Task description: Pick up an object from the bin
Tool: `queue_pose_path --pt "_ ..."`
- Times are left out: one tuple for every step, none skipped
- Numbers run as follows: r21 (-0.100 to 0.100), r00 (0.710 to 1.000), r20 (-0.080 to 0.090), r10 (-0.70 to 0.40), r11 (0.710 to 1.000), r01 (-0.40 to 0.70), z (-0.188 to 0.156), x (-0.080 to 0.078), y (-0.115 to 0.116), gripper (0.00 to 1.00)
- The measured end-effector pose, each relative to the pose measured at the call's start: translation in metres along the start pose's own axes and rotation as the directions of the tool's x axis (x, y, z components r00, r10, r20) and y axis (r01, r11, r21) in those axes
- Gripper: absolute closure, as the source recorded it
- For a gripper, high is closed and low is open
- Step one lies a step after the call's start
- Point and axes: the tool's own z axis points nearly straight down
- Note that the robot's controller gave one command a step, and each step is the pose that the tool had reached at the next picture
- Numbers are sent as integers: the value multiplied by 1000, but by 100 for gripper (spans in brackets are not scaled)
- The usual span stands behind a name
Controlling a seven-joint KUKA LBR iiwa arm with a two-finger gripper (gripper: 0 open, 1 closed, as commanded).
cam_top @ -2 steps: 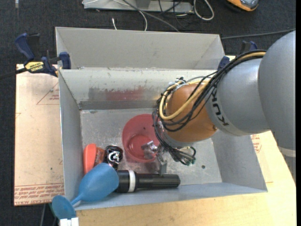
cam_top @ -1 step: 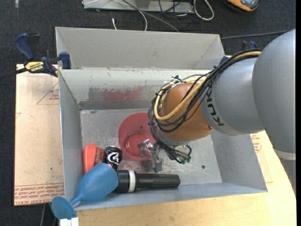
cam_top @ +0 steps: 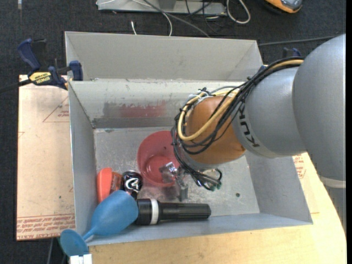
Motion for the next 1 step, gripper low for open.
queue_pose_path --pt "4 1000 2 -2 1000 2 -1 -33 15 100"
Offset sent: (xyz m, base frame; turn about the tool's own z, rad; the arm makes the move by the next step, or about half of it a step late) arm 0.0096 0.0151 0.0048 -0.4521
